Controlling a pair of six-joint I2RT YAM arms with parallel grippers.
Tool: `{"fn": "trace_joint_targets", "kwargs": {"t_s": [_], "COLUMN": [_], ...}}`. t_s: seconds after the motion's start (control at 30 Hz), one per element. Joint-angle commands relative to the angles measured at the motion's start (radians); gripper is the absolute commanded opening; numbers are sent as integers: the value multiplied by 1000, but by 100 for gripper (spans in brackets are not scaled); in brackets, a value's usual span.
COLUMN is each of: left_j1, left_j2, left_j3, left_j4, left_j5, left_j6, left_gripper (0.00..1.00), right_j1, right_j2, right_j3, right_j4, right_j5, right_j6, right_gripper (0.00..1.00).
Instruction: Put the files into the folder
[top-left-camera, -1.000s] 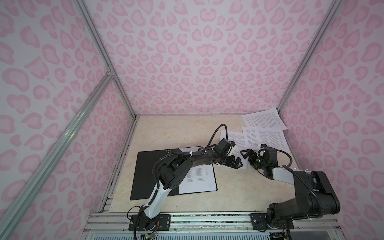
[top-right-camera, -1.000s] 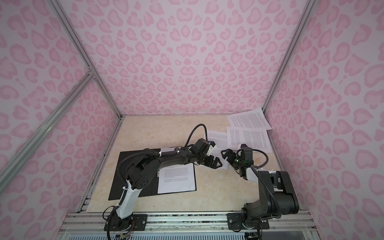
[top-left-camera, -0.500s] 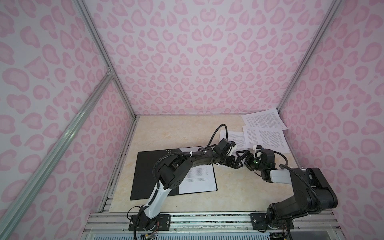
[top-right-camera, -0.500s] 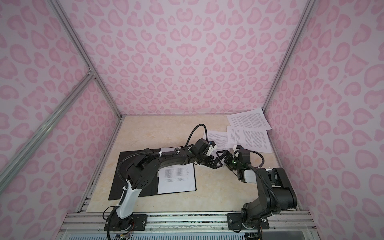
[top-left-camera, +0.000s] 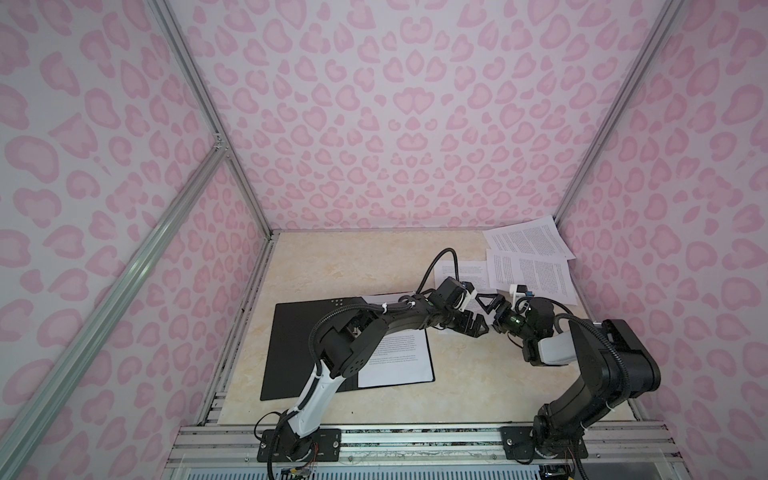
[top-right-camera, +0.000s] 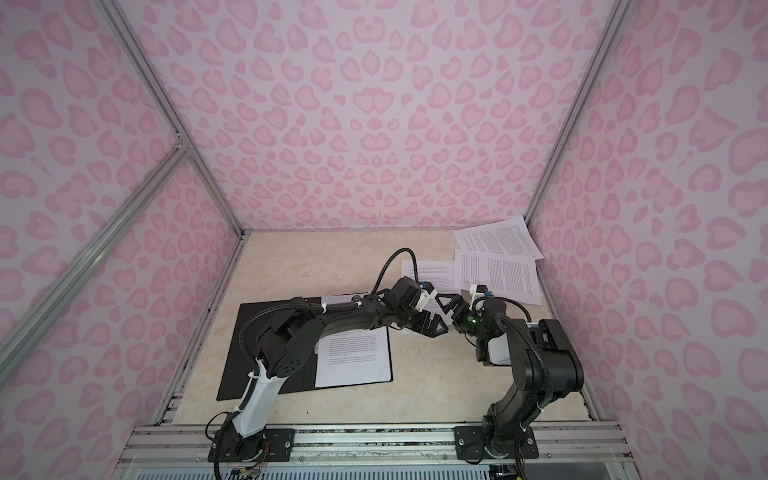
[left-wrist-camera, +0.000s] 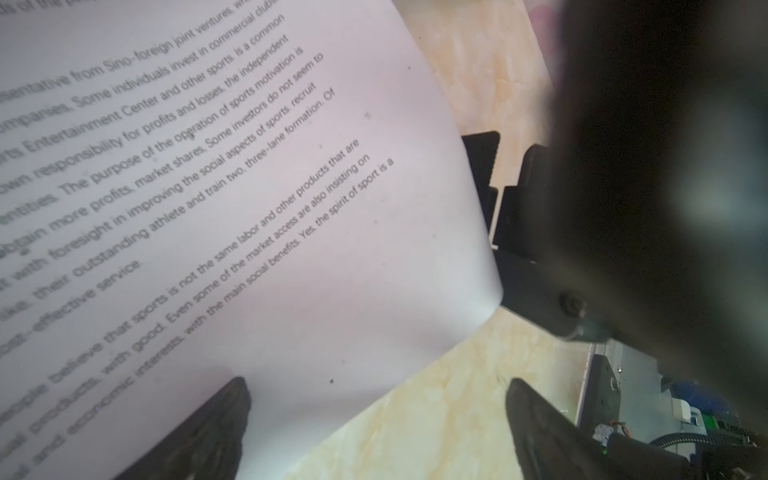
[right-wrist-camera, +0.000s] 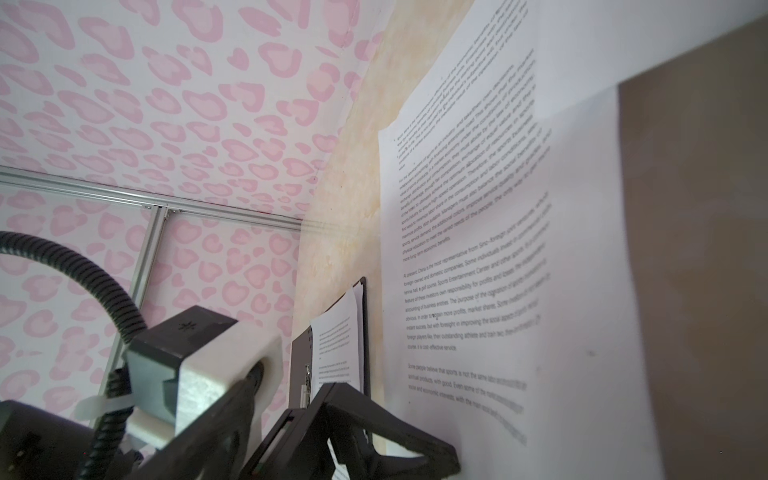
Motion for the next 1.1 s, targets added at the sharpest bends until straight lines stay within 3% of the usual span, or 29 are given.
{"fn": "trace_joint_targets", "kwargs": {"t_s": [0.0,0.23,0.5,0.63,0.77,1.03,1.07], "left_j1": [-4,-2,-1,1,2,4,2], "left_j2": [35,35,43,42,36,10,-1], "left_j3": [-17,-17,-15,-15,-19,-29,-31], "left_j4": [-251,-256,-254,-256,-254,-241,-234], "left_j5": [-41,-48,-43,-43,-39,-19,-7], "left_j6": [-13,-12,-15,-15,-12,14,34], "left_gripper": [99,99,99,99,99,99,99], "right_j1": [-1,-12,-26,-26,-26,-27,-26], "right_j2": [-51,-193,-157,-165,-179,-189,-191], "right_j3": [10,46,64,86,92,113,113], "right_j4": [-121,-481,-521,-607,-645,-722,-725], "right_j5": [40,172,163,211,242,284,286], "right_j6": [-94,-249,-252,-298,-317,-336,-334], "right_gripper": [94,83,69,53,43,1,0]}}
